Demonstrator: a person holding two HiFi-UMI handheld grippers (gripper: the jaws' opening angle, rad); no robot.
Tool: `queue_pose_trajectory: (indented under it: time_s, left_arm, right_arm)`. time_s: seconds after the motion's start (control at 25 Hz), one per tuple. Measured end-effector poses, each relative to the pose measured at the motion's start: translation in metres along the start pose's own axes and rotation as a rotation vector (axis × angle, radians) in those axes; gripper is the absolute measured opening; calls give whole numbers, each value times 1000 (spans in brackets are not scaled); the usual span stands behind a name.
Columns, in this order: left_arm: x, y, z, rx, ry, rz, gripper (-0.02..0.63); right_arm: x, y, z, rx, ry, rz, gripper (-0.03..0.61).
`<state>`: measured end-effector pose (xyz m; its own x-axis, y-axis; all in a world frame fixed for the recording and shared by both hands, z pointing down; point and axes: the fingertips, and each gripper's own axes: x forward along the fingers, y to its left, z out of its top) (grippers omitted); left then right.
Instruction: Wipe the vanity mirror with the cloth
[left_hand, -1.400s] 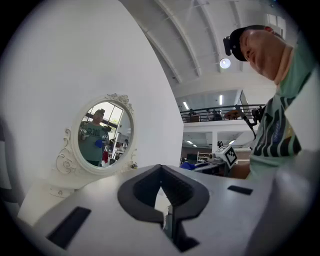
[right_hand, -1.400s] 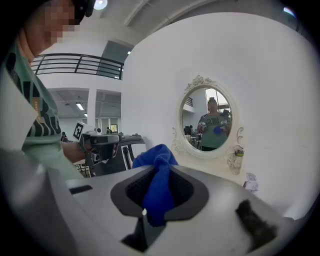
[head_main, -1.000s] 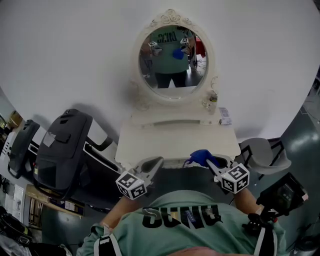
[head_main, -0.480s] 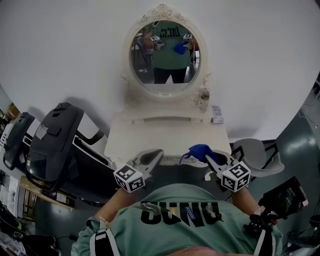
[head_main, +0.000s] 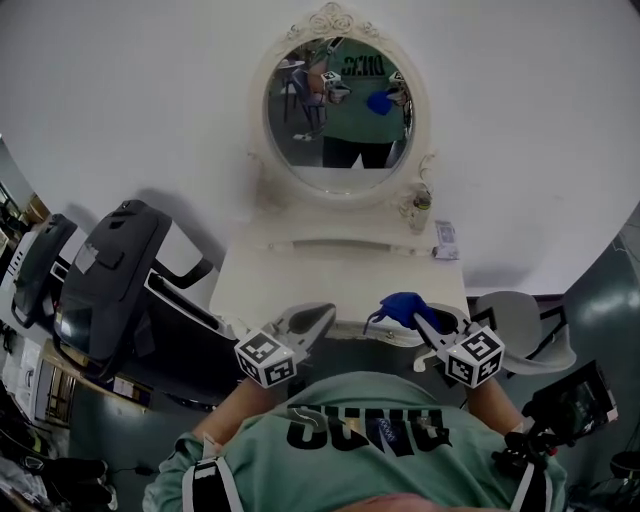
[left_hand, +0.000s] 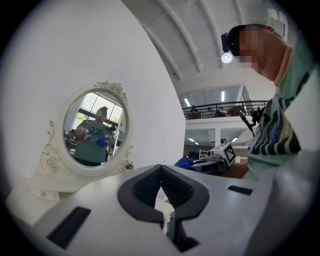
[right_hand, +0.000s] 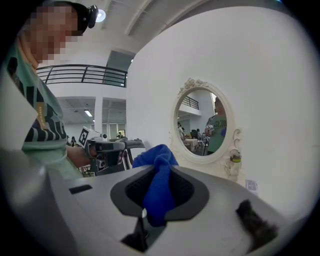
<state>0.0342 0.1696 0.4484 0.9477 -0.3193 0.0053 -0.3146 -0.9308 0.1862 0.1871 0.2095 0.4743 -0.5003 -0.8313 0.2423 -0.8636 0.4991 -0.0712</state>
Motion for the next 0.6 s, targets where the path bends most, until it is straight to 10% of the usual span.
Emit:
queue_pose_trajectory:
  time_s: [0.6]
  left_arm:
    - [-20,290,66,56,-3,-76,9]
  right_arm:
    - [269,-47,113,-57,-53,-136,57]
